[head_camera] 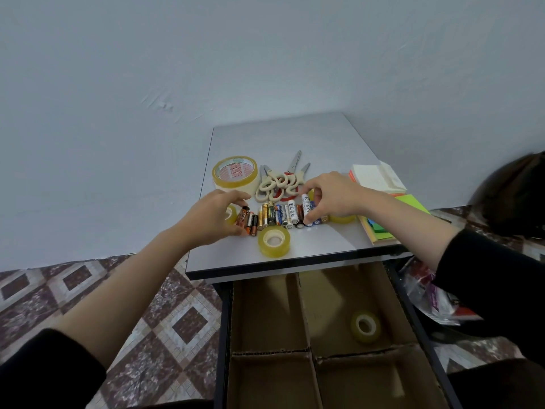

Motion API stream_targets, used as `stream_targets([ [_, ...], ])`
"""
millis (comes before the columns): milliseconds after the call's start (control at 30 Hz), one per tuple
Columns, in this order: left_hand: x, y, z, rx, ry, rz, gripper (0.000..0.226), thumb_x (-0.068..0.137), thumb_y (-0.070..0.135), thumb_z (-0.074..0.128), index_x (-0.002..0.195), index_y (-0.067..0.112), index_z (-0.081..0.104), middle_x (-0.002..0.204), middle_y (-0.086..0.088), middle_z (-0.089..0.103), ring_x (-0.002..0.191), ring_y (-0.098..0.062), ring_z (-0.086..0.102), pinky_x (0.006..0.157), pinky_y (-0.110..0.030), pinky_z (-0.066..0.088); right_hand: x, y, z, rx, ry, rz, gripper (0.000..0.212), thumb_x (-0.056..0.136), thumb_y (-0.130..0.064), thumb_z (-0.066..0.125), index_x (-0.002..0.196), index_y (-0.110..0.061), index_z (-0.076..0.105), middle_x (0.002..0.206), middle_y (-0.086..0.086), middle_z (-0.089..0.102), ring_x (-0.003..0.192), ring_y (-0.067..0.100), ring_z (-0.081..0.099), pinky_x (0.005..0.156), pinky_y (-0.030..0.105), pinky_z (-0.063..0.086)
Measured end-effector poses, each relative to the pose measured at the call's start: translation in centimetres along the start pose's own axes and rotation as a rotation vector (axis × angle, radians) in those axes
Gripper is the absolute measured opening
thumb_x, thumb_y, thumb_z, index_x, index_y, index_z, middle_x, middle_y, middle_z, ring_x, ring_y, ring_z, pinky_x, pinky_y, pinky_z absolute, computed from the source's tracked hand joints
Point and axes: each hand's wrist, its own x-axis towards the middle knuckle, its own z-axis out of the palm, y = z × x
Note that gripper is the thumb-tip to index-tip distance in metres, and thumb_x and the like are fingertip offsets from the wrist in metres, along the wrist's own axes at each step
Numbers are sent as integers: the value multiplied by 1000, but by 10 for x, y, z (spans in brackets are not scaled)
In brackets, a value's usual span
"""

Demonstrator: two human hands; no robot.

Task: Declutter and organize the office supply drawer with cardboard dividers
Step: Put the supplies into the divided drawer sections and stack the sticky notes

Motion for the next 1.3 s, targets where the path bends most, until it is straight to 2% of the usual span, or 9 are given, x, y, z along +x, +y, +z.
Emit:
stream_targets([
  [333,-5,0,12,204,204,125,60,72,31,77,126,18,54,118,0,63,116,-22,49,98,-38,36,-4,1,2,10,23,10,61,70,-33,79,123,-13,57,87,-6,47,82,11,43,55,16,27],
  [500,-1,-4,14,176,231,128,60,70,32,79,123,16,56,117,-2,63,115,-22,51,97,-39,36,-4,1,1,20,30,13,60,70,-33,78,123,-13,57,85,-6,49,81,11,44,56,17,30],
  [600,-3,-3,10,149,248,157,62,67,35,81,121,15,58,113,-2,65,114,-23,52,97,-40,37,-5,2,-1,41,41,19,58,69,-31,79,121,-13,59,77,-8,51,77,12,47,59,19,33],
  [800,-8,6,19,334,309,288,63,59,33,85,114,12,62,100,-6,69,99,-30,60,89,-44,41,-6,2,0,59,62,17,59,69,-30,80,121,-12,59,72,-13,47,76,11,48,60,21,36],
  [867,-7,4,22,355,338,284,62,58,32,86,112,11,63,97,-7,69,96,-31,61,87,-45,43,-7,2,2,58,55,24,59,69,-31,80,121,-13,59,75,-8,53,77,13,50,64,28,39],
  [1033,-4,-1,22,285,340,224,60,65,30,83,117,11,60,109,-8,66,107,-31,57,93,-43,38,-11,1,3,87,47,41,60,69,-29,80,123,-14,57,86,-1,59,83,15,53,74,30,41],
  [1133,-10,2,17,177,319,191,59,68,30,81,120,12,58,115,-7,64,110,-27,54,93,-39,38,-21,-2,1,266,31,70,57,71,-17,79,122,-13,56,84,4,63,77,19,60,72,31,47],
  [1233,-29,13,8,-72,327,100,56,69,25,80,119,14,57,111,-2,63,96,-17,60,82,-29,47,-36,-4,1,752,-64,132,52,74,7,70,120,-11,54,78,12,65,52,17,61,52,27,55],
  [1300,-48,29,3,-357,316,-38,47,70,19,80,112,18,60,103,7,64,83,-6,65,75,-17,51,-48,-6,5,1093,-138,184,55,77,17,61,123,-10,52,82,17,66,50,18,64,52,26,56],
])
